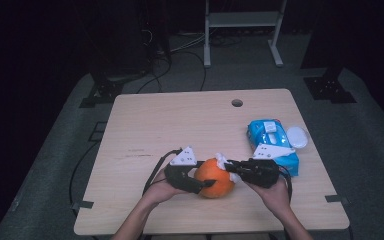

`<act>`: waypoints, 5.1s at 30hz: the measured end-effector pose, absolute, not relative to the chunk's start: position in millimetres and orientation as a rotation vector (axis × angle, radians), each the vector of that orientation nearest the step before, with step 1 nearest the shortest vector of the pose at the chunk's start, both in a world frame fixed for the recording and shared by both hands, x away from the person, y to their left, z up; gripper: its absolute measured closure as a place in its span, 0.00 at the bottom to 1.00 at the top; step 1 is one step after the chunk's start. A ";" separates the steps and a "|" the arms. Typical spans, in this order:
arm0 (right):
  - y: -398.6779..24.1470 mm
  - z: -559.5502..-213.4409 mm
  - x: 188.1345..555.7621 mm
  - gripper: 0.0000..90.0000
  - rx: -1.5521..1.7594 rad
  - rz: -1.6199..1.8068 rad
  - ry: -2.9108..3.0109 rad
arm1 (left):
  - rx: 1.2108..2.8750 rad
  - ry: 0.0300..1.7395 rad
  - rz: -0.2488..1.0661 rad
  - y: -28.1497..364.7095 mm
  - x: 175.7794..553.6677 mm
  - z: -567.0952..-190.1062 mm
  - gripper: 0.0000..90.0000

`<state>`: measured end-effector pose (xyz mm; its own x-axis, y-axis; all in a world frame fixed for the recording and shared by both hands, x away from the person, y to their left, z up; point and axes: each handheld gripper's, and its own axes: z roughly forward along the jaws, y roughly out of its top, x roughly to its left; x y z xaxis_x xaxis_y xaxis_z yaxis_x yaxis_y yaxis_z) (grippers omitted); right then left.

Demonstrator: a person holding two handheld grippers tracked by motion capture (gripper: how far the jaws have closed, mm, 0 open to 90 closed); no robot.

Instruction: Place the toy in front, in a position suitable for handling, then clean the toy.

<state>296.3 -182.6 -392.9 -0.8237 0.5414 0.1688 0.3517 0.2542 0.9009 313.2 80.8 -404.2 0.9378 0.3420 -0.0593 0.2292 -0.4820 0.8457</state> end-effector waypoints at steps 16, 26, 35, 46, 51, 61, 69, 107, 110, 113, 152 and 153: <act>-186.5 -390.9 294.2 0.91 0.800 1.535 2.300 | 1.979 0.366 0.146 75.0 311.8 -410.4 0.12; -193.0 -393.3 291.8 0.91 0.801 1.520 2.301 | 1.959 0.357 0.142 64.9 314.0 -436.7 0.16; -176.8 -384.9 280.5 0.91 0.713 1.555 2.320 | 1.970 0.389 0.182 61.5 309.7 -434.5 0.27; -175.4 -384.5 286.9 0.91 0.718 1.510 2.298 | 1.962 0.385 0.179 60.6 308.3 -436.0 0.27; -187.7 -388.2 291.8 0.91 0.775 1.505 2.276 | 1.962 0.383 0.187 61.1 308.5 -435.7 0.27; -202.2 -396.2 286.2 0.90 0.824 1.487 2.279 | 1.957 0.396 0.166 64.7 311.9 -437.4 0.26; -196.8 -396.5 288.9 0.90 0.813 1.494 2.284 | 1.953 0.407 0.150 68.3 312.7 -438.6 0.25; -178.2 -385.8 310.5 0.91 0.762 1.452 2.328 | 1.983 0.338 0.181 61.8 306.0 -439.4 0.24; -185.7 -390.1 310.6 0.91 0.795 1.456 2.326 | 1.983 0.335 0.181 62.6 306.7 -439.6 0.24; -199.3 -397.2 305.8 0.91 0.843 1.460 2.323 | 1.979 0.339 0.183 63.0 306.9 -440.0 0.24; -216.6 -411.7 309.3 0.91 0.944 1.462 2.333 | 1.964 0.385 0.161 66.3 313.0 -440.9 0.23; -220.1 -412.3 302.4 0.91 0.940 1.450 2.338 | 1.958 0.398 0.161 66.5 313.8 -440.6 0.23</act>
<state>302.4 -220.1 -412.3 -0.7663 0.6289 0.1312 0.3970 0.3030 0.8664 313.8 66.5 -440.6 0.9350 0.3479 -0.0688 0.2024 -0.3642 0.9091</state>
